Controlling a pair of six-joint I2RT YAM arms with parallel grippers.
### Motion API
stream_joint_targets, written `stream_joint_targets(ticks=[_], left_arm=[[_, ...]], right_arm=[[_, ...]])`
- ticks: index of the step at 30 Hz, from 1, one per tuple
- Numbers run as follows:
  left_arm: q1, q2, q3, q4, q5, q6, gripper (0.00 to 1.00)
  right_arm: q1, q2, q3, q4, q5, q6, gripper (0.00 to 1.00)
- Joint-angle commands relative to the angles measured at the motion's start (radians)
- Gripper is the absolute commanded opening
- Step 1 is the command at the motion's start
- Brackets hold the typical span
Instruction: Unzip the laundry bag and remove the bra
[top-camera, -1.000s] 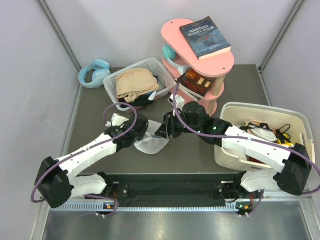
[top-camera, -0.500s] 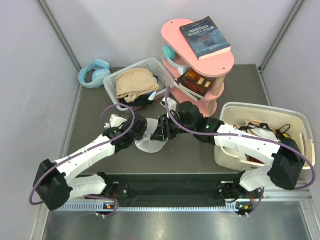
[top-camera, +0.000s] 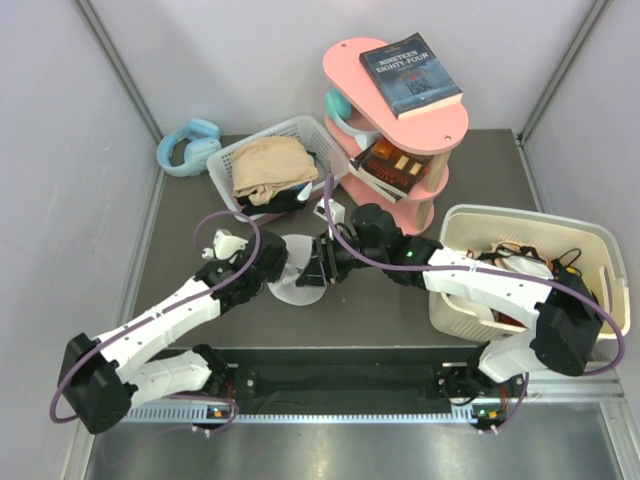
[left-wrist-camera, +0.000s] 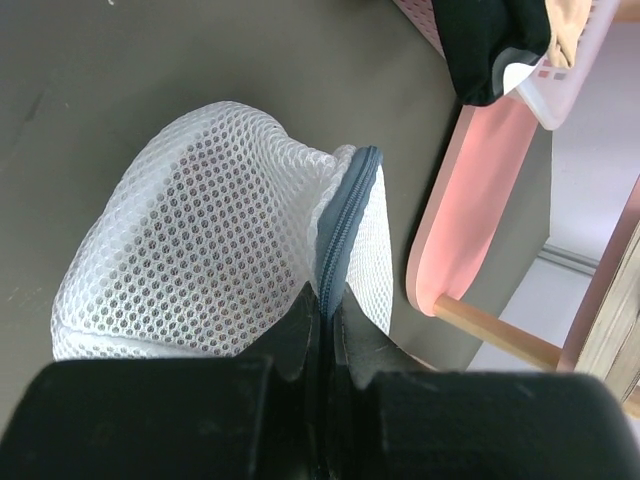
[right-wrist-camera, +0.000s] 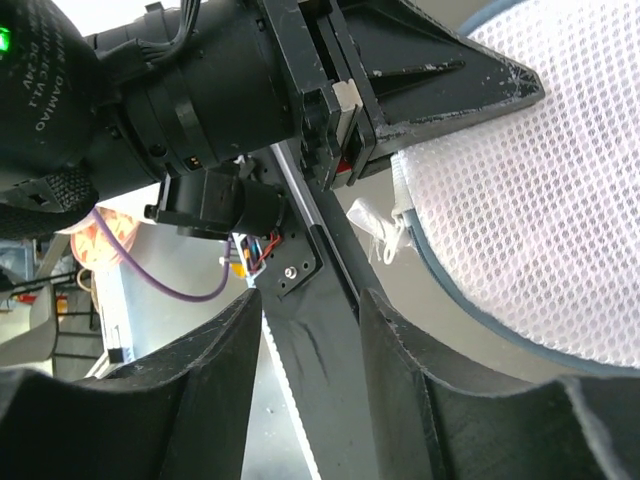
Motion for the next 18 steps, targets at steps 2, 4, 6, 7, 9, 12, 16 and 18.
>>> stream_joint_targets(ticks=[2, 4, 6, 7, 9, 12, 16, 18], left_arm=[[-0.003, -0.062, -0.035, 0.006, 0.022, 0.007, 0.0], [-0.003, -0.077, -0.047, 0.014, 0.045, 0.001, 0.0], [-0.003, -0.08, -0.053, 0.008, 0.057, -0.004, 0.0], [-0.003, -0.085, -0.056, 0.006, 0.062, -0.013, 0.0], [-0.001, -0.091, -0.067, 0.011, 0.082, -0.027, 0.0], [-0.001, -0.111, -0.104, 0.058, 0.106, -0.07, 0.0], [-0.001, -0.099, -0.113, 0.081, 0.137, -0.096, 0.0], [-0.001, -0.088, -0.107, 0.086, 0.146, -0.098, 0.0]], right_arm=[[-0.008, 0.017, -0.013, 0.069, -0.049, -0.036, 0.45], [-0.011, 0.02, -0.014, 0.101, -0.061, -0.039, 0.45], [-0.011, 0.024, -0.01, 0.106, -0.069, -0.042, 0.45], [-0.011, 0.034, -0.008, 0.098, -0.069, -0.042, 0.45], [-0.011, 0.044, 0.0, 0.086, -0.069, -0.055, 0.45], [-0.011, 0.061, -0.007, 0.087, -0.082, -0.053, 0.45], [-0.011, 0.08, -0.002, 0.081, -0.069, -0.059, 0.45], [-0.011, 0.092, 0.021, 0.045, -0.052, -0.07, 0.45]])
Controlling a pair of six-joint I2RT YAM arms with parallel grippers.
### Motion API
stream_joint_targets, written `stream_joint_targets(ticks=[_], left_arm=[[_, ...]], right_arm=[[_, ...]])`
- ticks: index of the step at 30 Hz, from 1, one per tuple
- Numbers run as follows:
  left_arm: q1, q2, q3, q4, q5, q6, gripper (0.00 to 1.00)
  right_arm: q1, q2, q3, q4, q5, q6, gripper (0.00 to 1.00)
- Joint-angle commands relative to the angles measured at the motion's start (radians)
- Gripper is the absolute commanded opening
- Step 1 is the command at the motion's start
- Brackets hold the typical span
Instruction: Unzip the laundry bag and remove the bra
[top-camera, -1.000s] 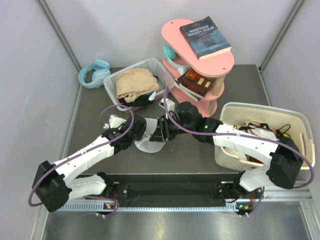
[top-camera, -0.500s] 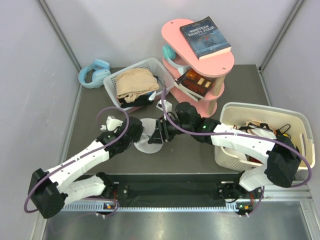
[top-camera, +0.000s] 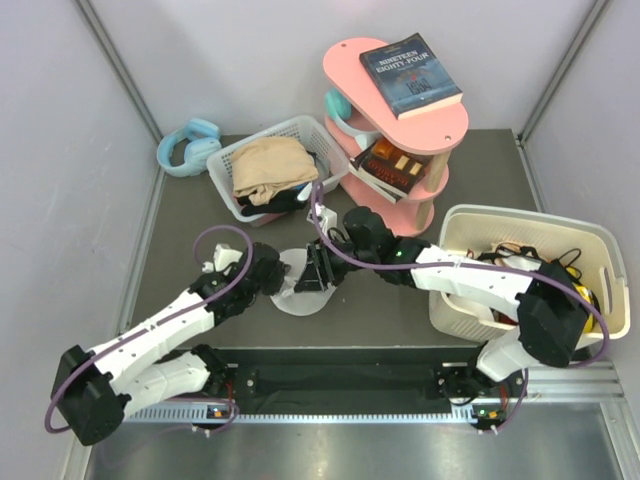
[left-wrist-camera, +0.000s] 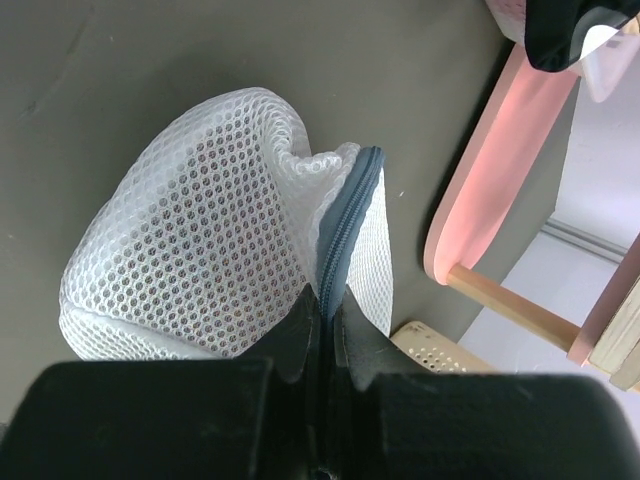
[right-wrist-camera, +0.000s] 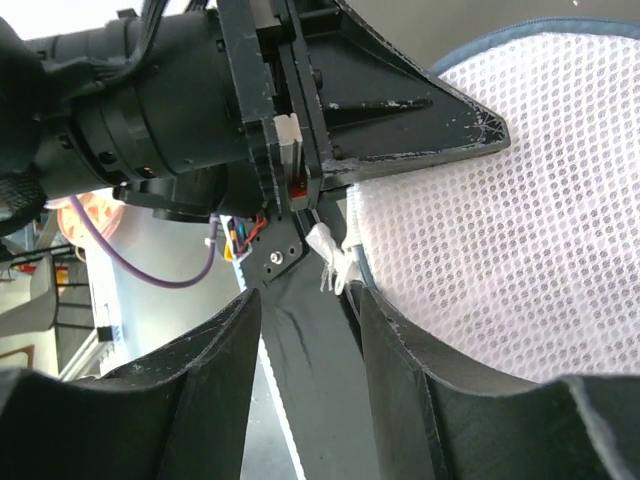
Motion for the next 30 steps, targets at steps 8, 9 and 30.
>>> stream_joint_targets(ticks=[8, 9, 30], left_arm=[[-0.003, 0.051, 0.062, 0.079, 0.036, -0.019, 0.0], [-0.003, 0.057, 0.066, 0.08, 0.038, -0.02, 0.0], [-0.003, 0.052, 0.06, 0.089, 0.043, -0.036, 0.0]], right_arm=[[0.004, 0.044, 0.047, -0.03, 0.04, -0.041, 0.43], [0.006, 0.046, 0.047, -0.03, 0.041, -0.041, 0.43], [0.034, 0.078, 0.116, -0.086, 0.169, -0.059, 0.24]])
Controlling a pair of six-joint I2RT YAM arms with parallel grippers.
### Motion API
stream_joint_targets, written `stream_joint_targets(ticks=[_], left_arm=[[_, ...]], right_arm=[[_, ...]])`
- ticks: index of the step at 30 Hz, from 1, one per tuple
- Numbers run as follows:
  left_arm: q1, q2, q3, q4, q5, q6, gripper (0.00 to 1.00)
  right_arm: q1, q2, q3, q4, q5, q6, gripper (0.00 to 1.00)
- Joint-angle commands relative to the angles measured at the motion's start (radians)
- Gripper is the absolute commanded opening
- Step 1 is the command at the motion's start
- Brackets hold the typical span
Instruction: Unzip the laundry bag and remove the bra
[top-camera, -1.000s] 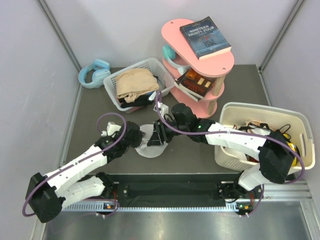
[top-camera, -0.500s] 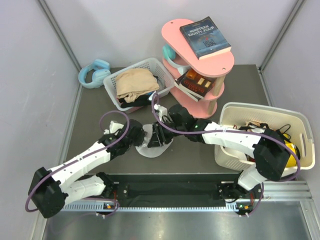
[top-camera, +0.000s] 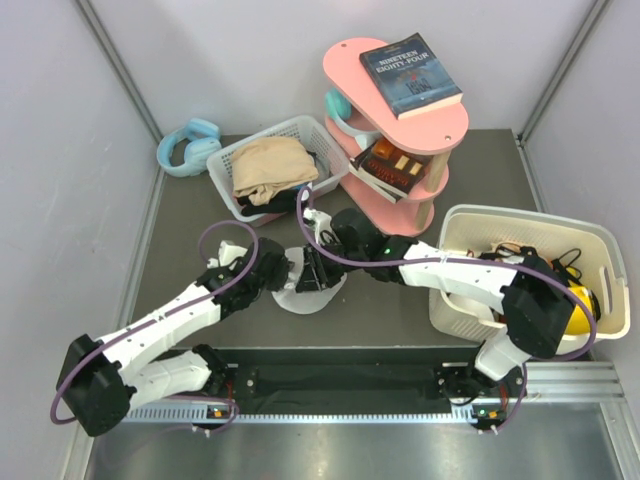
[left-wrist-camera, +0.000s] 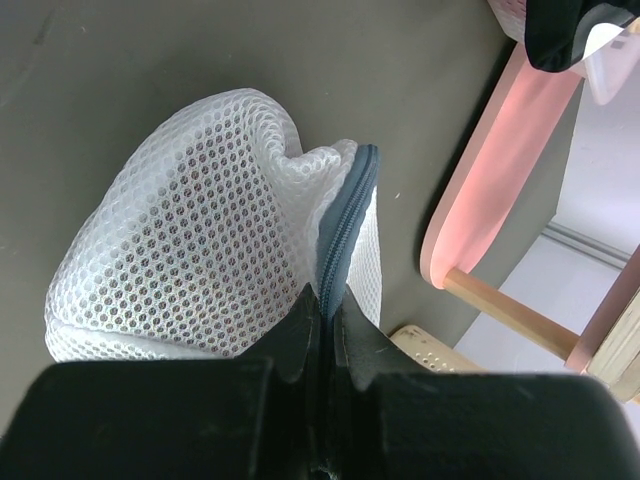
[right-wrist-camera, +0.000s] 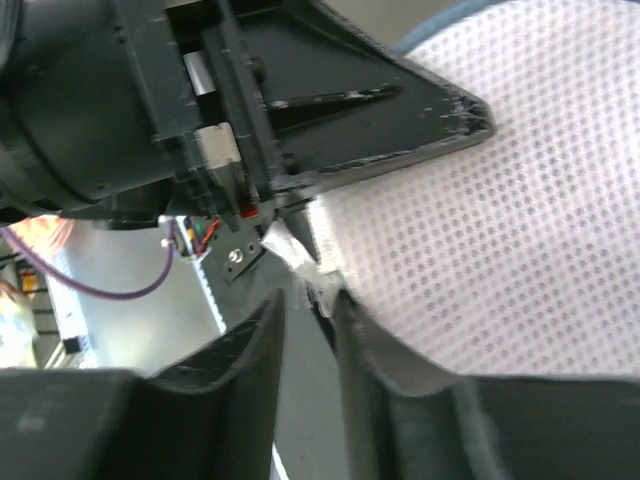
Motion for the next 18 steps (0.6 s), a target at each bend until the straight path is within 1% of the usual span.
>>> stream_joint_targets(ticks=[1, 5, 8, 10, 11, 14, 18], left_arm=[[-0.005, -0.025, 0.03, 0.063, 0.025, -0.023, 0.0], [-0.005, -0.043, 0.015, 0.065, 0.01, -0.019, 0.0], [-0.005, -0.06, -0.002, 0.065, -0.001, -0.019, 0.0], [-0.004, -0.078, -0.011, 0.063, -0.008, -0.019, 0.0], [-0.004, -0.083, -0.014, 0.065, -0.013, -0.017, 0.0], [-0.001, -0.091, -0.019, 0.071, -0.008, 0.001, 0.0], [0.021, -0.098, -0.02, 0.075, 0.002, 0.061, 0.0]], right_arm=[[0.011, -0.004, 0.057, 0.0, 0.095, -0.027, 0.22], [0.011, -0.016, 0.041, -0.02, 0.113, -0.036, 0.19], [0.008, -0.042, 0.018, -0.017, 0.13, -0.039, 0.14], [0.005, -0.052, 0.009, -0.014, 0.129, -0.042, 0.02], [0.003, -0.053, 0.008, -0.014, 0.13, -0.045, 0.0], [0.002, -0.056, 0.004, -0.016, 0.13, -0.053, 0.0], [-0.003, -0.073, -0.012, -0.037, 0.142, -0.059, 0.0]])
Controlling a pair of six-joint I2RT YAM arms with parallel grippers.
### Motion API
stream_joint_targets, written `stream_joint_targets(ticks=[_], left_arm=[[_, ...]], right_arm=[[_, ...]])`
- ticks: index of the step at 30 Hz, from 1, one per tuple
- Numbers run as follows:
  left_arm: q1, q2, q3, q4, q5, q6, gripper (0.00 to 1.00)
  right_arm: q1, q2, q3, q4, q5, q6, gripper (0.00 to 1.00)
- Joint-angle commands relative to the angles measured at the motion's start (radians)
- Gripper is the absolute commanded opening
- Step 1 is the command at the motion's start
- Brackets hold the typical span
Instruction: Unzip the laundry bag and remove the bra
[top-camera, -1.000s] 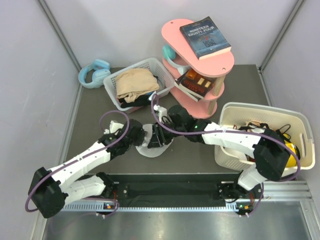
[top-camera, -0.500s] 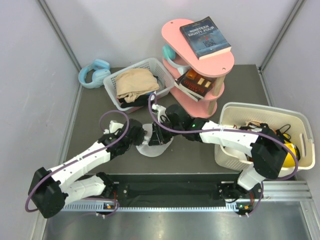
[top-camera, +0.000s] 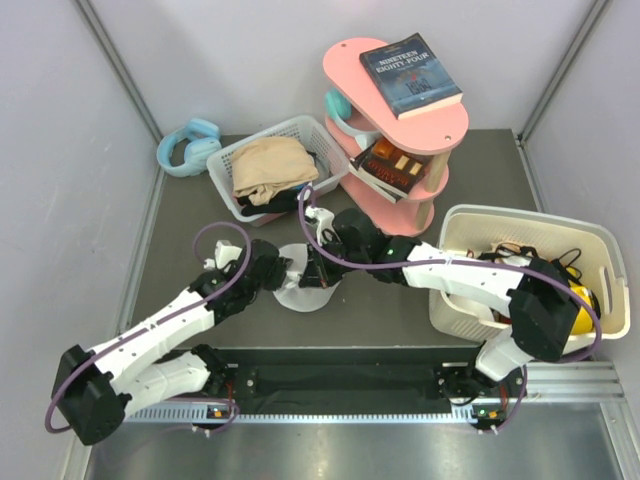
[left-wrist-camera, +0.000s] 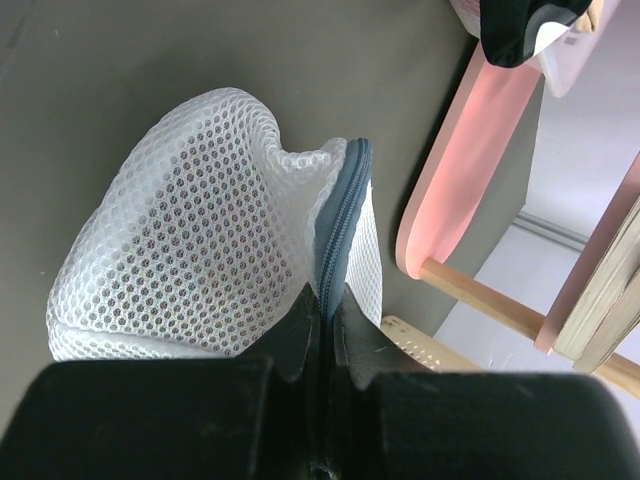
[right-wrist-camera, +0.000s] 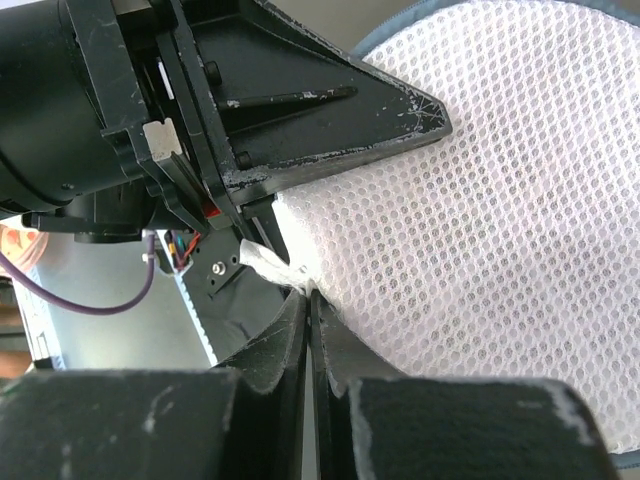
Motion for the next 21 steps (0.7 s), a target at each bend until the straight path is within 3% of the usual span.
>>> stream_joint_targets(ticks=[1, 9, 21], left_arm=[[0.025, -0.036, 0.001, 0.062, 0.016, 0.072, 0.0], [0.2, 0.011, -0.004, 0.182, 0.231, 0.3, 0.0], [0.214, 0.231, 0.155, 0.364, 0.472, 0.595, 0.0]], right_arm=[[-0.005, -0.052, -0.015, -0.029, 0.072, -0.034, 0.0], [-0.037, -0.13, -0.092, -0.055, 0.107, -0.042, 0.0], [-0.054, -0.147, -0.062, -0.078, 0.113, -0.064, 0.0]])
